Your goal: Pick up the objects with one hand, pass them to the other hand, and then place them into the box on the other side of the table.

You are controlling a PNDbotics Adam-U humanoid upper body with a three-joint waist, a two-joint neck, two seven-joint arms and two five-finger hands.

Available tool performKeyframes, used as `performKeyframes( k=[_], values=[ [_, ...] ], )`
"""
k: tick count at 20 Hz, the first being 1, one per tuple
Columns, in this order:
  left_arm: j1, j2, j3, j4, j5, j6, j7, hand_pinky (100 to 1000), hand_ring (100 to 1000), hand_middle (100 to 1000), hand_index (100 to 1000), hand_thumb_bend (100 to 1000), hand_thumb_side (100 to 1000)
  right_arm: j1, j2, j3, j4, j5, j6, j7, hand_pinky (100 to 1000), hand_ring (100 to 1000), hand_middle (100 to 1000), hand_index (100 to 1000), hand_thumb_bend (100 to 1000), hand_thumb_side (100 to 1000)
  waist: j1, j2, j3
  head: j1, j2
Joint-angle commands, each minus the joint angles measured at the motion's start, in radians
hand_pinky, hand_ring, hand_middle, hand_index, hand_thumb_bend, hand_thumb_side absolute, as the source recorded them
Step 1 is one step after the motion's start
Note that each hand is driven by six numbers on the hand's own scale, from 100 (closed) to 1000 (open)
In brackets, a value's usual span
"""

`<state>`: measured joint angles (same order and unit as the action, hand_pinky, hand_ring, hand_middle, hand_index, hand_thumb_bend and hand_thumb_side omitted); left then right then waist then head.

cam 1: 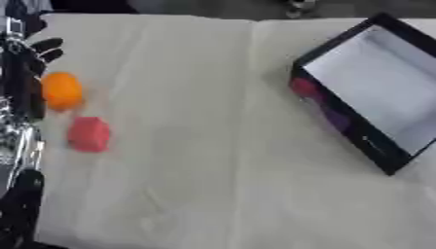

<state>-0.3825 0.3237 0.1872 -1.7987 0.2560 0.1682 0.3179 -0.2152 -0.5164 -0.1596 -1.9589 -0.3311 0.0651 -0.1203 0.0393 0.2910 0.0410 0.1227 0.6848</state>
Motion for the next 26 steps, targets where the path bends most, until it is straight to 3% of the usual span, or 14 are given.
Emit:
performKeyframes(
  k=[1, 6, 15, 26],
  values=[
    [-0.017, 0.036, 0.009, -0.027, -0.009, -0.002, 0.006, 773, 679, 774, 791, 397, 714, -0.009, -0.032, -0.011, -0.013, -0.004, -0.008, -0.003, 928, 865, 996, 990, 100, 524, -0.005, -0.004, -0.002, 0.003, -0.007],
    [-0.008, 0.100, 0.016, -0.022, -0.022, -0.001, 0.018, 777, 692, 787, 798, 394, 708, -0.006, -0.034, -0.017, -0.015, -0.008, -0.018, -0.015, 929, 869, 1000, 995, 100, 524, -0.006, 0.001, 0.001, -0.009, 0.000],
    [-0.018, 0.306, 0.002, 0.030, -0.041, -0.010, 0.014, 785, 707, 795, 807, 387, 689, -0.011, -0.047, -0.023, -0.019, -0.023, -0.035, -0.033, 930, 873, 1000, 1000, 100, 526, -0.005, 0.005, 0.006, -0.011, 0.022],
    [-0.060, 0.484, -0.039, 0.154, -0.077, -0.006, -0.025, 794, 721, 796, 818, 408, 643, -0.003, -0.091, -0.027, -0.041, -0.037, -0.065, -0.050, 927, 871, 1000, 997, 100, 523, -0.007, 0.005, -0.002, 0.035, 0.019]
  ],
)
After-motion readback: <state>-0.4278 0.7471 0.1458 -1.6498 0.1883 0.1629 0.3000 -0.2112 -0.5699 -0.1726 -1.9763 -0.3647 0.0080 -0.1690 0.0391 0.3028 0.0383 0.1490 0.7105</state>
